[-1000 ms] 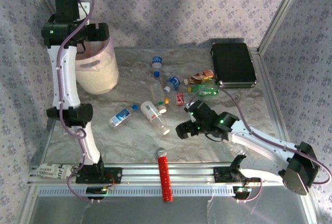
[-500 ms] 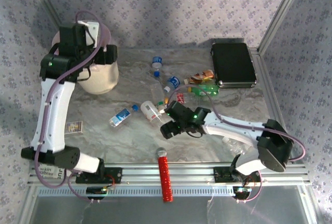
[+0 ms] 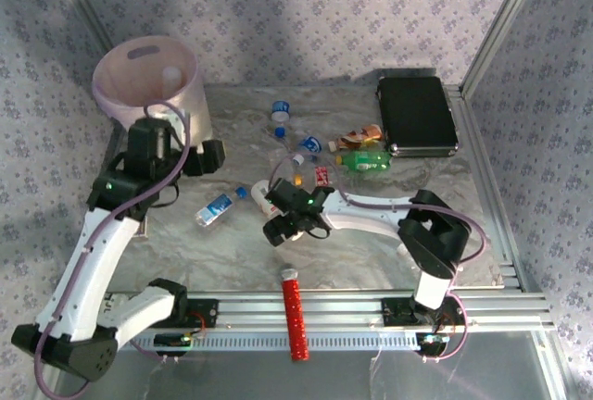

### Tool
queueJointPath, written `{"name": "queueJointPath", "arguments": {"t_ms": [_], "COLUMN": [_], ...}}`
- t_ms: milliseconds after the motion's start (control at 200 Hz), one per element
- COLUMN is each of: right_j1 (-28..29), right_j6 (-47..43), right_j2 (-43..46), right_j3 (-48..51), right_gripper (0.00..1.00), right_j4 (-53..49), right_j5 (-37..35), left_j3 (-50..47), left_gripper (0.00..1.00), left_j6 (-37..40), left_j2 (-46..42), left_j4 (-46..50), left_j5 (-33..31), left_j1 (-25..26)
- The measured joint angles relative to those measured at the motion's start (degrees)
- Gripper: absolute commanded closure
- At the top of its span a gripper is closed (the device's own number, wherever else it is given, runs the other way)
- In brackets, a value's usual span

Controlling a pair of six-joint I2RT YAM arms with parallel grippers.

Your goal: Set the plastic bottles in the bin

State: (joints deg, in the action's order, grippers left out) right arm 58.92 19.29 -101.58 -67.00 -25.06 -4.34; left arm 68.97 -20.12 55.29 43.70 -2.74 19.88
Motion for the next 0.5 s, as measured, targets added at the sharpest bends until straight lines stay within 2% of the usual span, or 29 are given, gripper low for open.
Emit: {"name": "queueJointPath", "arguments": {"t_ms": [310, 500], "right_j1": [0.0, 0.0], "right_j6": [-1.14, -1.2], "right_j2": [-6.93, -9.05], "right_j3": [-4.7, -5.14], "right_gripper": [0.12, 0.23], "right_j4": [1.11, 1.18], "right_j5": [-0.94, -1.44], "left_j3": [-20.76, -29.73], "left_gripper": [0.04, 0.03], "left_j6": [-13.73, -20.76], "left_j2": [-11.19, -16.09], "left_j4": [-6.73, -9.6], "left_j5": [3.41, 5.35], "left_j1": [2.71, 3.15]}}
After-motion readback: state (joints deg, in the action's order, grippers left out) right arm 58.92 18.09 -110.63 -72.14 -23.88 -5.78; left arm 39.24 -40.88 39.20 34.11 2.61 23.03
